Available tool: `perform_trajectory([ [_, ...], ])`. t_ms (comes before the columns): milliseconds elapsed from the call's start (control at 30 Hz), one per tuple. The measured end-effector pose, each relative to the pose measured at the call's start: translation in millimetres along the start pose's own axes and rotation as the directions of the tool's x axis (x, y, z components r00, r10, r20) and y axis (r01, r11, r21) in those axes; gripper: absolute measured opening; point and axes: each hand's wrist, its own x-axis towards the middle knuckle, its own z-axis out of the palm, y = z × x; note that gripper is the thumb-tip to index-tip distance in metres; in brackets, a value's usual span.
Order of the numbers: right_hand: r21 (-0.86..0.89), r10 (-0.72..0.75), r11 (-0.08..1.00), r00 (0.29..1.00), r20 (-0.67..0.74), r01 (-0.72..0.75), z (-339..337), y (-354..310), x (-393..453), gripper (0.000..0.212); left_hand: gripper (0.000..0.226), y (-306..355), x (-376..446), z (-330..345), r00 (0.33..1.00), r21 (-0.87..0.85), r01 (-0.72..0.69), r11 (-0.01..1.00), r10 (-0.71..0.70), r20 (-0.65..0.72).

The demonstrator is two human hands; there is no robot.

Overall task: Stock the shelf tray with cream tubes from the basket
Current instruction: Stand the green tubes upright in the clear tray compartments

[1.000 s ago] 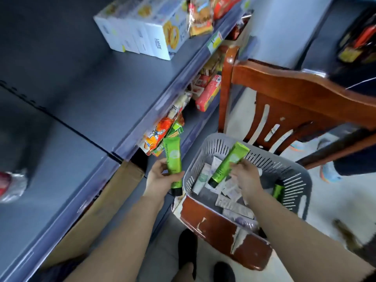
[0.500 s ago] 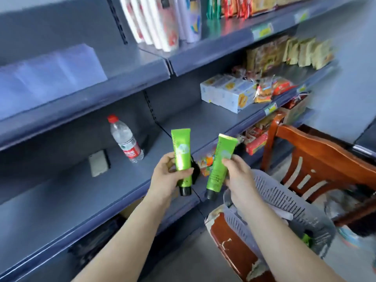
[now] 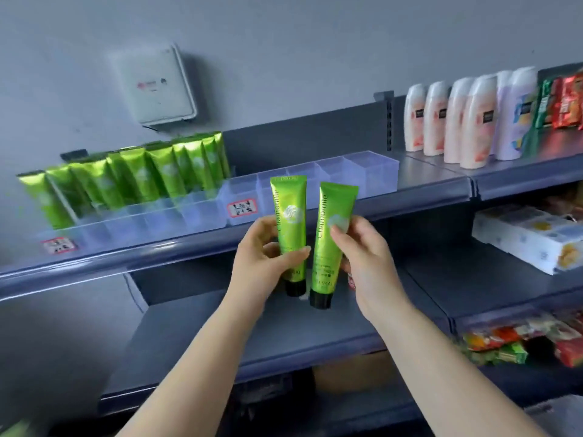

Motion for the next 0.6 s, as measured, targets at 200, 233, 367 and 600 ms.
perform_trajectory([
  [200,-0.045,-0.092,0.994,0.982,0.168,0.101,91,-3,24,0.010,0.042,28,17,-97,0.985,0.063,-0.101,0.993,0.108,-0.132],
  [233,-0.042,-0.106,0.992,0.977,0.183,0.115,99,-4,28,0.007,0.042,32,21,-108,0.983,0.079,-0.103,0.992,0.113,-0.145],
  [367,-0.072,-0.164,0.979,0.949,0.271,0.189,144,-5,48,0.009,0.047,51,33,-163,0.973,0.169,-0.093,0.981,0.126,-0.194],
  [600,-0.127,-0.243,0.942,0.892,0.381,0.311,224,-9,89,0.005,0.048,71,68,-248,0.964,0.285,-0.115,0.952,0.176,-0.199],
])
